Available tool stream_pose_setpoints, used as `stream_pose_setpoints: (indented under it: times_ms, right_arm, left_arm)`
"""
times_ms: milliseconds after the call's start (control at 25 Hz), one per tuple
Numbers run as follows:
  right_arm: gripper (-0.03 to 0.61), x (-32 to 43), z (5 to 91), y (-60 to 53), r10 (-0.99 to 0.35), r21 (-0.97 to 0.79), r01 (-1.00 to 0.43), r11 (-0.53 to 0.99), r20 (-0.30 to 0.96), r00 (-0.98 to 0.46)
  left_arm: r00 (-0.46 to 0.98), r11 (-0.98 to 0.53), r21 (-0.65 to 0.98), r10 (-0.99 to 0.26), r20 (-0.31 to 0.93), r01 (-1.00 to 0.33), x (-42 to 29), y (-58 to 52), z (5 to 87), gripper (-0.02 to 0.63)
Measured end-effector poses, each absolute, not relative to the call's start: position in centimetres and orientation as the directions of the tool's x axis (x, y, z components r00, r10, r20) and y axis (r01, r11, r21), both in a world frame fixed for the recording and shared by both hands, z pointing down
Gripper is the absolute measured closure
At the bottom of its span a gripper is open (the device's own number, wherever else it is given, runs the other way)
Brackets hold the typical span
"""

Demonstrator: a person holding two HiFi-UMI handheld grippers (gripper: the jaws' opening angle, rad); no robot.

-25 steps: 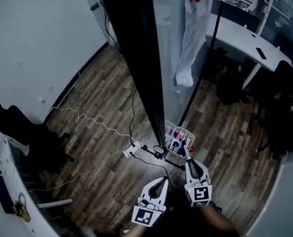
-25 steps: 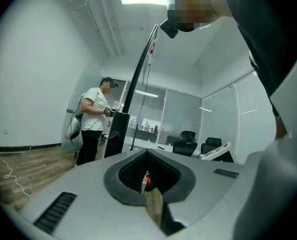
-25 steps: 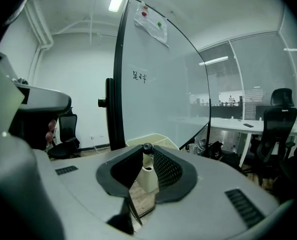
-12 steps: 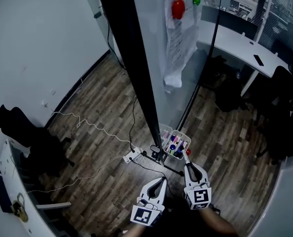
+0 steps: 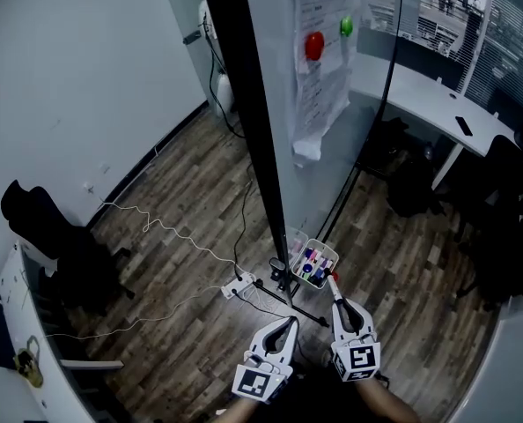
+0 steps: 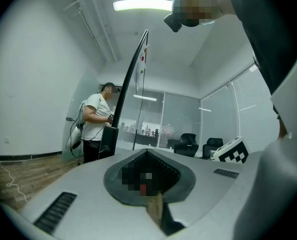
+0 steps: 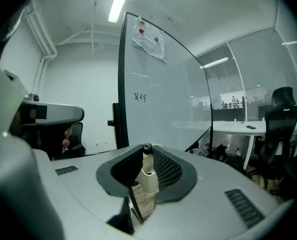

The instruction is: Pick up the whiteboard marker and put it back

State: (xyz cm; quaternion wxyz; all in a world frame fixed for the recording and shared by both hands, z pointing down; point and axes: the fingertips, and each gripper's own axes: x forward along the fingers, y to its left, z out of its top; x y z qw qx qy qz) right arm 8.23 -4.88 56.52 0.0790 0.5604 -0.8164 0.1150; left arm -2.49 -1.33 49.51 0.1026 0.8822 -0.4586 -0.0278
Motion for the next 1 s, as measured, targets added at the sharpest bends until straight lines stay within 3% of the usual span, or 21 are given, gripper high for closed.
stream_pose_setpoints:
  times_ms: [1000]
  right_arm:
    - [0.502, 10.6, 49.0, 1.5, -0.877, -0.079, -0.891, 0.447, 0.157, -0.453]
  left_arm:
    - [0.553, -0.547, 0.148, -0.833, 0.002, -0.824, -1.4, 0.3, 46.6, 0.606]
